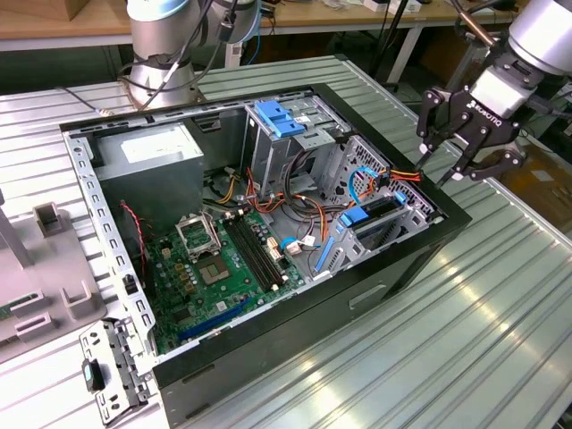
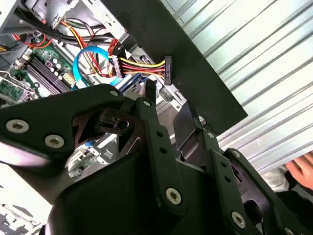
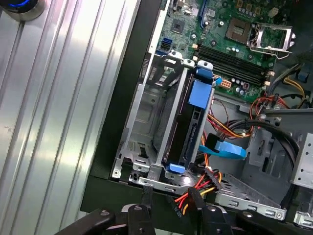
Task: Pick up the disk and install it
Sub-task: 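Insert the first disk wire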
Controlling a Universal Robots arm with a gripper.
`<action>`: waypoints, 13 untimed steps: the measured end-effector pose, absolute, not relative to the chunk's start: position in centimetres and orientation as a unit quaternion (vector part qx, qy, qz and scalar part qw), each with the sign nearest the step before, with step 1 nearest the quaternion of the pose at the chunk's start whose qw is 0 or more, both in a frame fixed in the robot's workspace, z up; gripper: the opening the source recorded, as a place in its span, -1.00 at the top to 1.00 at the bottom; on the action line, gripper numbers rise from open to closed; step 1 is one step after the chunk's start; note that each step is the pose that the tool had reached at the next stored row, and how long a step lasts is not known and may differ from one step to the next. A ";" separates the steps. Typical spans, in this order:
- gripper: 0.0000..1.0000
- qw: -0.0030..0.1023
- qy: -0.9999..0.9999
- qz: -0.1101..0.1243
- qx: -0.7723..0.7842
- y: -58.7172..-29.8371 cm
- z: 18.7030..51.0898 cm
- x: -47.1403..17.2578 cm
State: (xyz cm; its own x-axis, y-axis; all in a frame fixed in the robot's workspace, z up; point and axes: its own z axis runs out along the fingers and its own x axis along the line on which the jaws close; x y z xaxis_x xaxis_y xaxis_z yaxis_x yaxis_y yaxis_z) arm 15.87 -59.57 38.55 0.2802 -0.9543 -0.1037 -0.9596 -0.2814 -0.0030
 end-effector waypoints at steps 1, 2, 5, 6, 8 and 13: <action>0.15 0.031 0.580 0.041 -0.813 -59.6 38.6 15.9; 0.15 0.031 0.576 0.042 -0.816 -59.6 38.5 15.9; 0.15 0.031 0.568 0.042 -0.822 -59.6 38.5 15.9; 0.15 0.031 0.565 0.042 -0.823 -59.6 38.6 15.9; 0.15 0.030 0.559 0.042 -0.827 -59.6 38.6 15.9; 0.15 0.029 0.541 0.043 -0.839 -59.6 38.5 15.9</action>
